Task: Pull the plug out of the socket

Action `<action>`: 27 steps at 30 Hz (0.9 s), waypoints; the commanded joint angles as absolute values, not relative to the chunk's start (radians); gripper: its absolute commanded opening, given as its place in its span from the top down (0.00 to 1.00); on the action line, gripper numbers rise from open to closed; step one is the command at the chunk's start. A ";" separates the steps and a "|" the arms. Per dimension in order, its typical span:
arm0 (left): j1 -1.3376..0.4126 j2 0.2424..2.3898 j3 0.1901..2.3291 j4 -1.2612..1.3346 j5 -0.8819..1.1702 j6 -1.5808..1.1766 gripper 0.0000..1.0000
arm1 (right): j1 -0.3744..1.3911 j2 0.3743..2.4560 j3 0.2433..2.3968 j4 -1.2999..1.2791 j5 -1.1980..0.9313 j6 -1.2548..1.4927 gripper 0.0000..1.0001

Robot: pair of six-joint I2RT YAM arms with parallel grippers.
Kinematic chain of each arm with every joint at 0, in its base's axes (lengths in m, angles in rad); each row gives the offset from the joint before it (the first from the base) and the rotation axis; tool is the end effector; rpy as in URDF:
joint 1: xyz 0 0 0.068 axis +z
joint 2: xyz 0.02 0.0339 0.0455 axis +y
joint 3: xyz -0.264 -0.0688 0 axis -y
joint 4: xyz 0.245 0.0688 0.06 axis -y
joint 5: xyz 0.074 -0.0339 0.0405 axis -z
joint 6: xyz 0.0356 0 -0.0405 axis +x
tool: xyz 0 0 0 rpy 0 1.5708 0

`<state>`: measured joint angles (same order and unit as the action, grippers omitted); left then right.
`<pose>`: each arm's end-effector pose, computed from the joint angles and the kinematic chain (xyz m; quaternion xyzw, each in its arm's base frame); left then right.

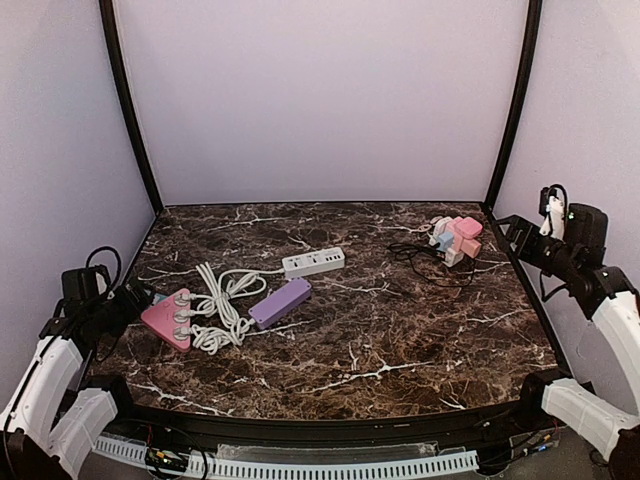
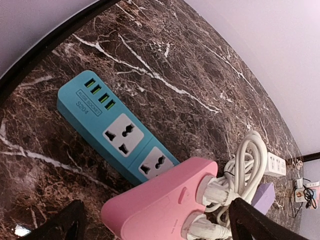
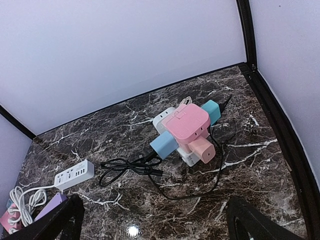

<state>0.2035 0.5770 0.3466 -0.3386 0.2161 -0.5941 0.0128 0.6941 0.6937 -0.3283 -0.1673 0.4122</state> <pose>0.1412 0.0213 0.2014 -0.2909 0.8237 -0.1854 0.4500 0.1653 0.0080 0.3071 0.1131 0.8040 0.1887 0.5525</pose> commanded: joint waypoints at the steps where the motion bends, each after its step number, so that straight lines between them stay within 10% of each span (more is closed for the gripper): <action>1: 0.212 0.553 0.281 -0.269 0.319 -0.678 0.00 | 0.009 0.704 0.689 -0.276 -0.221 0.436 0.01; 17: 0.212 0.641 0.171 -0.163 0.358 -0.732 0.00 | 0.009 0.698 0.709 -0.271 -0.298 0.420 0.03; 27: 0.213 0.736 0.180 -0.056 0.444 -0.695 0.25 | 0.009 0.692 0.728 -0.288 -0.315 0.414 0.05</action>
